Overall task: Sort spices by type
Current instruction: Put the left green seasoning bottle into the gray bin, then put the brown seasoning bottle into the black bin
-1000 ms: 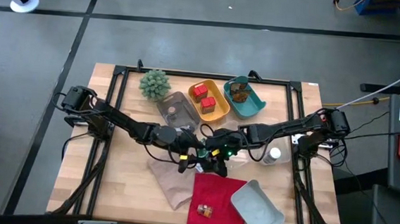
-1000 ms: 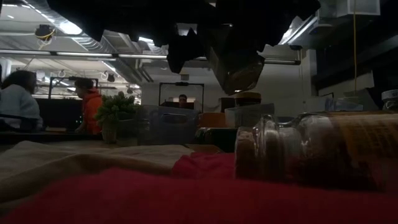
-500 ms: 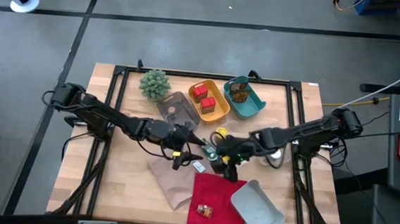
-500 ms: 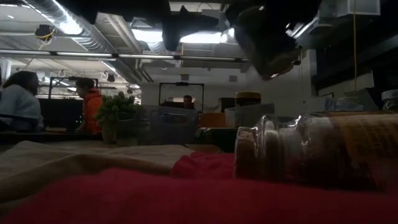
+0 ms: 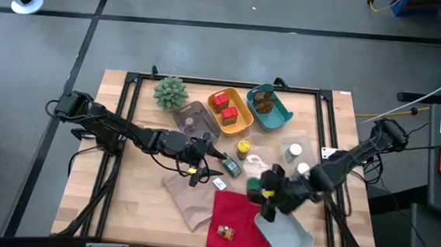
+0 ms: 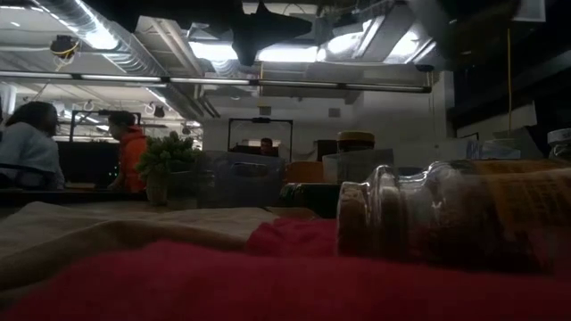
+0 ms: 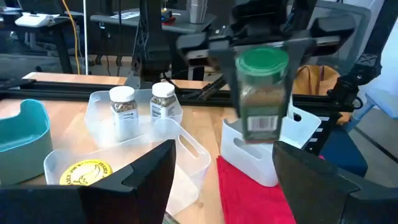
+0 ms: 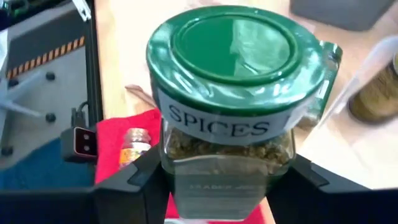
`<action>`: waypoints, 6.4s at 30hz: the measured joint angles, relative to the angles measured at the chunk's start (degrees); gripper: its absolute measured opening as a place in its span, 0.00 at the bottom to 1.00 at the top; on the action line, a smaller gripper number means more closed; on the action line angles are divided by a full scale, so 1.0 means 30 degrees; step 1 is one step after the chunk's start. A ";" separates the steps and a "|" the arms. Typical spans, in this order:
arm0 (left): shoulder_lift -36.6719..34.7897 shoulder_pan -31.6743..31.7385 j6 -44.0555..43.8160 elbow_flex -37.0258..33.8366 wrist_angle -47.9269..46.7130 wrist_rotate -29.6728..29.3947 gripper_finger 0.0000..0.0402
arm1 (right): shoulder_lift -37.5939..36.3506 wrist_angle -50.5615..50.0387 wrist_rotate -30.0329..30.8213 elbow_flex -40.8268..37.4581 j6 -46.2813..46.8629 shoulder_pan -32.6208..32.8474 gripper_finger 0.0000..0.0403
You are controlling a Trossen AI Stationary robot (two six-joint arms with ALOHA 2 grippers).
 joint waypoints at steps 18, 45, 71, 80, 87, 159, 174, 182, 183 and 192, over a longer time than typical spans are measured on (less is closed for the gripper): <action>0.0008 -0.0487 -0.0350 -0.0022 -0.1592 -0.0007 0.63 | 0.0683 -0.2208 0.6924 0.0011 1.0347 0.7540 0.51; 0.0015 -0.2084 -0.1800 -0.0022 -0.1526 -0.0080 0.63 | 0.4175 -0.2542 0.6863 0.0011 1.3362 1.0926 0.51; 0.0022 -0.2091 -0.1790 -0.0022 -0.1560 -0.0080 0.63 | 0.8180 -0.5657 0.9109 0.0011 1.3166 0.9276 0.51; 0.0022 -0.2086 -0.1792 -0.0022 -0.1584 -0.0080 0.63 | 0.8741 -0.5774 0.7895 0.0011 1.3137 0.8489 0.51; 0.0022 -0.2089 -0.1792 -0.0022 -0.1606 -0.0080 0.63 | 0.8743 -0.5674 0.7787 -0.0127 1.3144 0.8398 0.51; 0.0022 -0.2084 -0.2659 -0.0015 -0.3129 -0.0078 0.63 | 0.1348 -0.1647 -0.0704 -0.0069 1.0858 0.8420 0.58; 0.0022 -0.2084 -0.2659 -0.0015 -0.3506 -0.0076 0.63 | 0.0780 0.1822 0.1276 -0.0054 0.6357 0.8420 0.58; 0.0022 -0.2084 -0.2761 -0.0015 -0.3537 -0.0080 0.63 | 0.0780 0.3280 0.1999 -0.0054 0.3374 0.8209 0.58; 0.0022 -0.2084 -0.2768 -0.0015 -0.3538 -0.0080 0.63 | 0.0780 0.3280 0.1943 -0.0054 0.3220 0.8059 0.58; 0.0022 -0.2084 -0.2798 -0.0015 -0.3548 -0.0080 0.63 | 0.0780 0.3404 -0.0459 -0.0054 0.1048 0.5504 0.58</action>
